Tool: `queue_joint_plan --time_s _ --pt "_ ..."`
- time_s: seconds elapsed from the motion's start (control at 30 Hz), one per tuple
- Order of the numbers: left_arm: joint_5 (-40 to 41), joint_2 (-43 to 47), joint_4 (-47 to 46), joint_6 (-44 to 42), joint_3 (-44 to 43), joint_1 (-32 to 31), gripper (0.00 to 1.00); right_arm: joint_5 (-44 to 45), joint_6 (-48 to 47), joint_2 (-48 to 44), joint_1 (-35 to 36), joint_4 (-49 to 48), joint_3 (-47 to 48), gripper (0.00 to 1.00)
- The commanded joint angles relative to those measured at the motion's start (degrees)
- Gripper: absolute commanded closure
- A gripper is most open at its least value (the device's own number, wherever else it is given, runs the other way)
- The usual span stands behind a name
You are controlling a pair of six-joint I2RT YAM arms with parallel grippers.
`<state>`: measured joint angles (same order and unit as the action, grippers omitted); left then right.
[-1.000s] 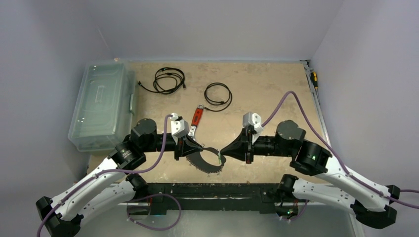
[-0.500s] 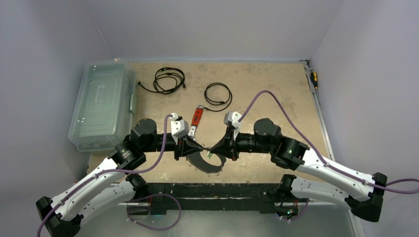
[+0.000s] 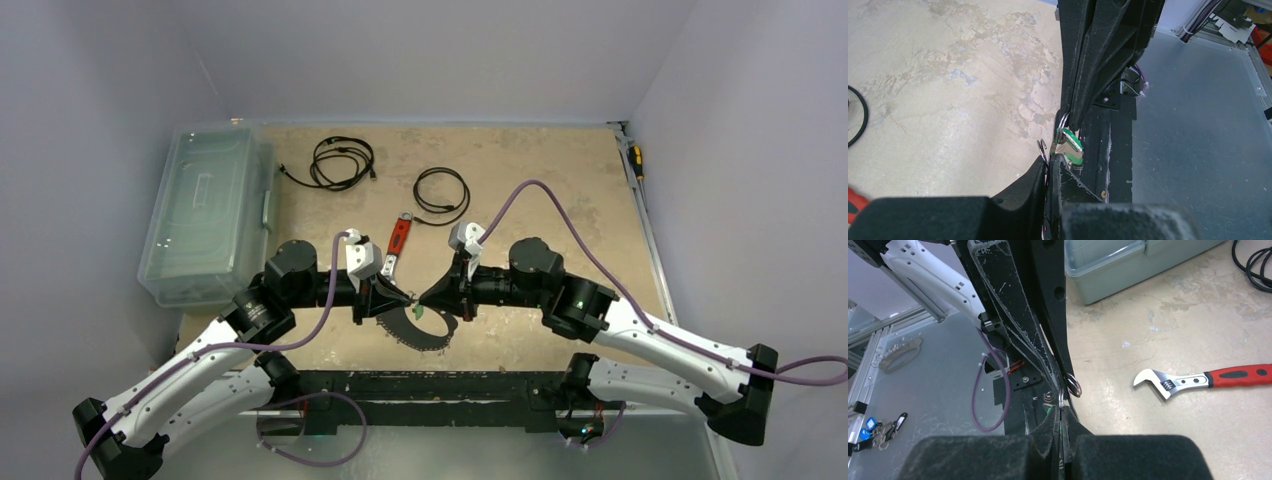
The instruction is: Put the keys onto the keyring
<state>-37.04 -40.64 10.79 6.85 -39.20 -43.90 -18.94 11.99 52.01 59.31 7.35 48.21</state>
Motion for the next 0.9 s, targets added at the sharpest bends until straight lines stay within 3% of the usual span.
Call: queue_joint_plan --time_s 0.0,0.87 --pt "-0.40 0.30 -3.14 0.44 -0.84 0.02 1.00 1.08 0.35 0.10 0.28 -4.88 2.33 1.00" --pt "-0.57 0.54 -3.93 0.80 -0.36 0.03 1.00 5.08 2.03 3.78 0.28 -5.02 4.27 1.00"
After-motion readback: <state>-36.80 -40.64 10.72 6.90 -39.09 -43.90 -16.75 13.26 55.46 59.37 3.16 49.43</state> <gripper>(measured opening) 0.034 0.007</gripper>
